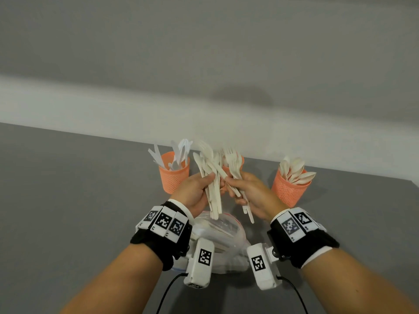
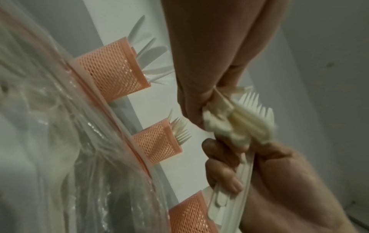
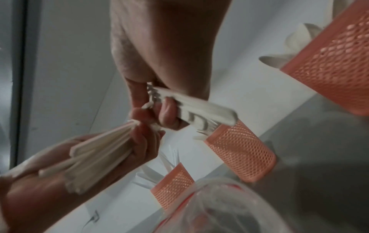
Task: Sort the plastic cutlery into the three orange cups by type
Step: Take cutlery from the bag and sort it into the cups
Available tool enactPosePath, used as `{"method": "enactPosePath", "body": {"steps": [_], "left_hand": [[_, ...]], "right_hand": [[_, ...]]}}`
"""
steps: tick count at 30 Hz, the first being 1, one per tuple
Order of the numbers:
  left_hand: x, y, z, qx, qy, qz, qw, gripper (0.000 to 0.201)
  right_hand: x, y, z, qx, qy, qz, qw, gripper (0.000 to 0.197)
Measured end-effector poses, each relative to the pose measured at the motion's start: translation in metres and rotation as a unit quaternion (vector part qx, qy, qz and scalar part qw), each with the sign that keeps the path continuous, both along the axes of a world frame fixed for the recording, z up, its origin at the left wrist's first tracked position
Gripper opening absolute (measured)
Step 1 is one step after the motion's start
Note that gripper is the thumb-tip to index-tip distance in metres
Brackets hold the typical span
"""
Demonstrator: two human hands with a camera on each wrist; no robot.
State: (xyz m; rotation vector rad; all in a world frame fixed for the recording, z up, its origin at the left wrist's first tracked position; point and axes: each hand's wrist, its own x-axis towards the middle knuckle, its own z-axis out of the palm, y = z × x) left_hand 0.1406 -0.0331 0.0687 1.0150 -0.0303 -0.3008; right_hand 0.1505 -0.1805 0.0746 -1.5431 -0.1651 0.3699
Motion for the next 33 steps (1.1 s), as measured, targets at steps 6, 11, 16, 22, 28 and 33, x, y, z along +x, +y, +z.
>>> {"method": "enactPosePath", "body": {"steps": [6, 11, 16, 22, 28, 33], "left_hand": [[0.001, 0.002, -0.001, 0.048, -0.042, -0.018, 0.998, 0.021], [0.002, 0.002, 0.001, 0.052, -0.044, -0.01, 0.998, 0.021], [0.008, 0.002, -0.005, 0.028, -0.026, 0.023, 0.999, 0.026], [0.015, 0.002, -0.01, -0.001, 0.015, 0.056, 0.998, 0.016], [0.014, 0.0, -0.006, 0.029, -0.006, 0.035, 0.999, 0.02], [0.011, 0.0, -0.009, 0.016, -0.024, 0.026, 0.999, 0.025]], "right_hand": [[0.0, 0.001, 0.0, 0.017, 0.009, 0.024, 1.0, 0.014], [0.003, 0.002, 0.004, 0.074, 0.015, -0.038, 0.996, 0.014], [-0.004, 0.02, 0.006, -0.07, -0.118, -0.046, 0.99, 0.008], [-0.003, 0.028, -0.001, -0.204, -0.195, -0.037, 0.959, 0.023], [0.0, 0.034, -0.003, -0.272, -0.21, -0.052, 0.938, 0.01], [0.006, 0.025, -0.002, -0.238, -0.148, -0.021, 0.96, 0.015]]}}
